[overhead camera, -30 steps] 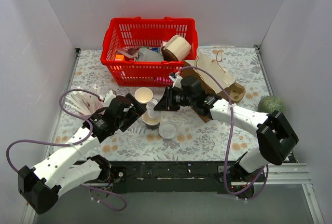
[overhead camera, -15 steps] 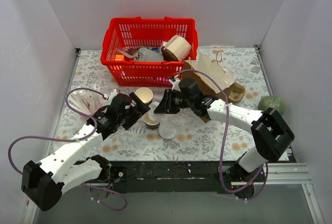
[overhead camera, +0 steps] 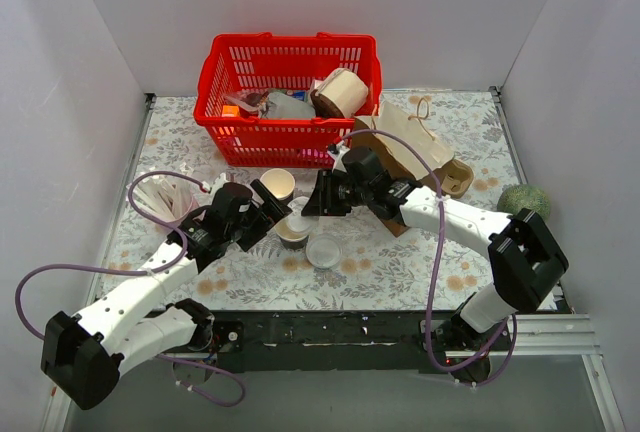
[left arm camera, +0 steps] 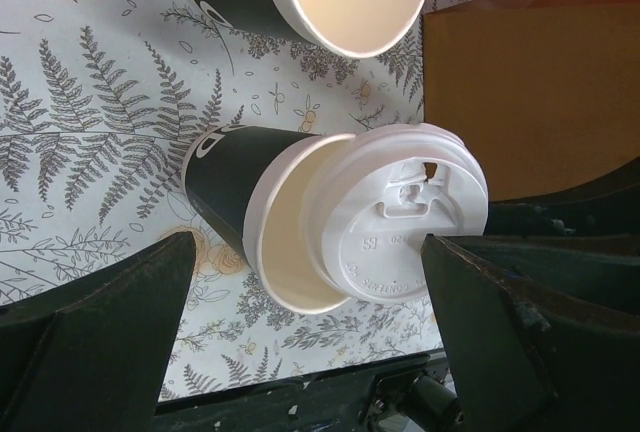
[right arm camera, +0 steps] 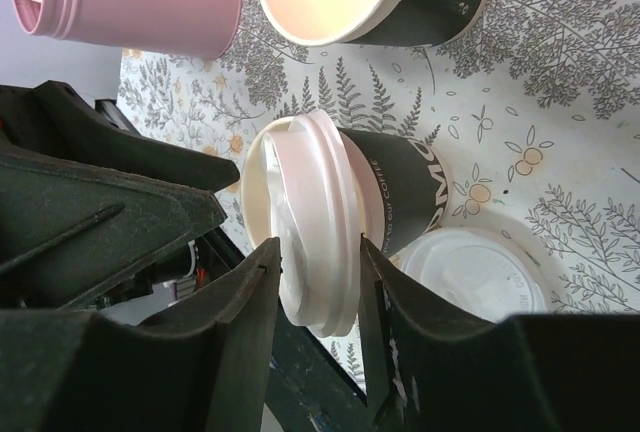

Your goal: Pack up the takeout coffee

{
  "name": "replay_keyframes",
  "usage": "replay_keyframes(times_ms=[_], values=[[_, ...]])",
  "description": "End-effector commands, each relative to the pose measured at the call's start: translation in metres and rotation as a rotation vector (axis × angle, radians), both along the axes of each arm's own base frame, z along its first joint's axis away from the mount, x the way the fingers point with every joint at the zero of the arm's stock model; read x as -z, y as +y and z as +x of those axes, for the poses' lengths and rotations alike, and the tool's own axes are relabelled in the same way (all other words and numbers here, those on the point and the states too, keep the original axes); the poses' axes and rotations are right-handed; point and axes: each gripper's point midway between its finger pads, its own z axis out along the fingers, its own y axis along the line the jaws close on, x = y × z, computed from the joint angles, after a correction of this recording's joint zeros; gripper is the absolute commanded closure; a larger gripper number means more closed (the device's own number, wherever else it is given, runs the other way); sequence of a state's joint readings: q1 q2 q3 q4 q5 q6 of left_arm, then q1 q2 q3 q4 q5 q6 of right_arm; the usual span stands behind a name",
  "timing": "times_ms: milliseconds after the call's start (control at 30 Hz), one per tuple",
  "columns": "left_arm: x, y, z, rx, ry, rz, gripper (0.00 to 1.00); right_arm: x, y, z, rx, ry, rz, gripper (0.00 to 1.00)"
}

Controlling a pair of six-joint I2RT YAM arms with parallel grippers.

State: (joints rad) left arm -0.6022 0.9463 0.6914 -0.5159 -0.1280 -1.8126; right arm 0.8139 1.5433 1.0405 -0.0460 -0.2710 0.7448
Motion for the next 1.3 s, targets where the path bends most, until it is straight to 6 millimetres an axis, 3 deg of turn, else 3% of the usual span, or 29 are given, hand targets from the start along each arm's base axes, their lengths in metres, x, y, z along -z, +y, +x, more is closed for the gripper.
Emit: replay_keyframes(times_ms=[0,367,533,867,1267], values=[[-0.003,-0.001,0.001,0.022,-0.033,-0.018,0.02,-0.020,0.001,0.010,0.012,-0.074,-0.003,0.56],[0.000,-0.004,0.005,0.021,-0.051,-0.042,0.02,-0.003,0.007,0.009,-0.040,-0.049,-0.091,0.55],[-0.004,-0.005,0.008,0.007,-0.078,-0.073,0.14,0.009,0.007,0.006,-0.042,-0.034,-0.135,0.55],[0.008,-0.005,0.005,0.018,-0.050,-0.063,0.20,0.004,0.016,0.001,-0.081,-0.073,-0.160,0.50],[0.003,-0.005,0.001,0.026,-0.047,-0.073,0.22,0.010,0.017,0.000,-0.075,-0.086,-0.225,0.37]])
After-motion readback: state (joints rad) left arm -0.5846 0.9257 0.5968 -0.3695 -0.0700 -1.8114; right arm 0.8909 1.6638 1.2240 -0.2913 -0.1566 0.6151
